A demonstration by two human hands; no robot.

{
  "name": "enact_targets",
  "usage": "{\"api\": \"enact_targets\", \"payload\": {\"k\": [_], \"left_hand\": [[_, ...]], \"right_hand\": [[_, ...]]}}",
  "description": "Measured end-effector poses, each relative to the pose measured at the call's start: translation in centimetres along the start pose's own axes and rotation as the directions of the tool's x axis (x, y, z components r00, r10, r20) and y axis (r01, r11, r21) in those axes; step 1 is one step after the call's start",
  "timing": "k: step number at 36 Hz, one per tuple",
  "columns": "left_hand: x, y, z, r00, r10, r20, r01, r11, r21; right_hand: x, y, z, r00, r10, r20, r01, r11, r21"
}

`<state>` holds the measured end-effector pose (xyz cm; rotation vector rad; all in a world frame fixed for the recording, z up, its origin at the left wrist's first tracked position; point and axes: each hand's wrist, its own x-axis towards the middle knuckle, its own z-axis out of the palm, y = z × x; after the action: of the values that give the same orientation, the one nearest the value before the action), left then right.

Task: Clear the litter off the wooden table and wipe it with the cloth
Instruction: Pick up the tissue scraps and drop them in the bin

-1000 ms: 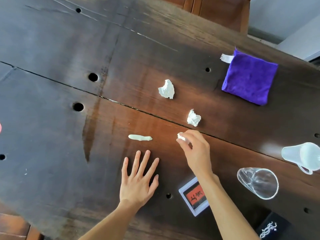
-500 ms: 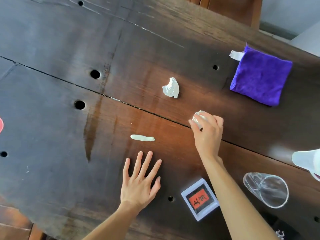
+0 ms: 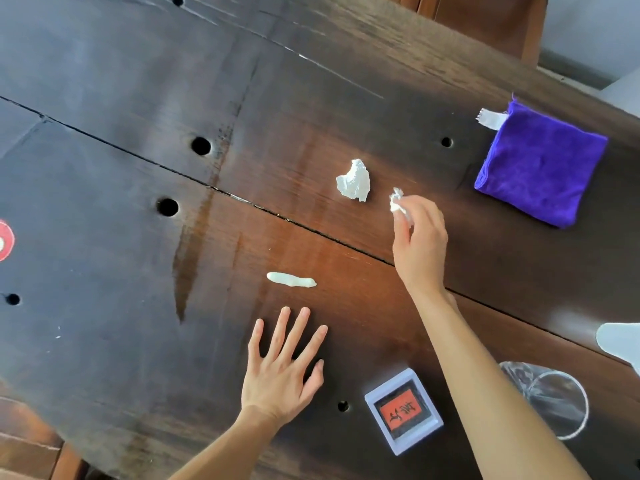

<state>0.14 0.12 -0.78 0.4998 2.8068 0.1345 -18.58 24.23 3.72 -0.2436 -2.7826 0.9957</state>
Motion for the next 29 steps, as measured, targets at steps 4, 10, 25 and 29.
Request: {"api": "enact_targets", "payload": {"k": [4, 10, 25, 29], "left_hand": [[0.1, 0.1, 0.0, 1.0, 0.004, -0.006, -0.004, 1.0, 0.006], [0.0, 0.0, 0.2, 1.0, 0.008, -0.01, -0.008, 1.0, 0.022], [-0.1, 0.2, -0.2, 1.0, 0.012, -0.014, -0.012, 1.0, 0.013], [-0.1, 0.2, -0.2, 1.0, 0.012, -0.002, -0.012, 1.0, 0.008]], "right_hand": [[3.4, -1.7, 1.3, 0.995, -0.055, 0.086, 0.052, 0.998, 0.033], [5.9, -3.0, 4.6, 0.986, -0.054, 0.157, 0.051, 0.998, 0.023], [5.5, -2.0, 7.0, 0.952, -0.228, 0.203, 0.265, 0.947, -0.18], [6.0, -2.8, 4.9, 0.952, -0.141, 0.271, 0.167, 0.983, -0.076]]}}
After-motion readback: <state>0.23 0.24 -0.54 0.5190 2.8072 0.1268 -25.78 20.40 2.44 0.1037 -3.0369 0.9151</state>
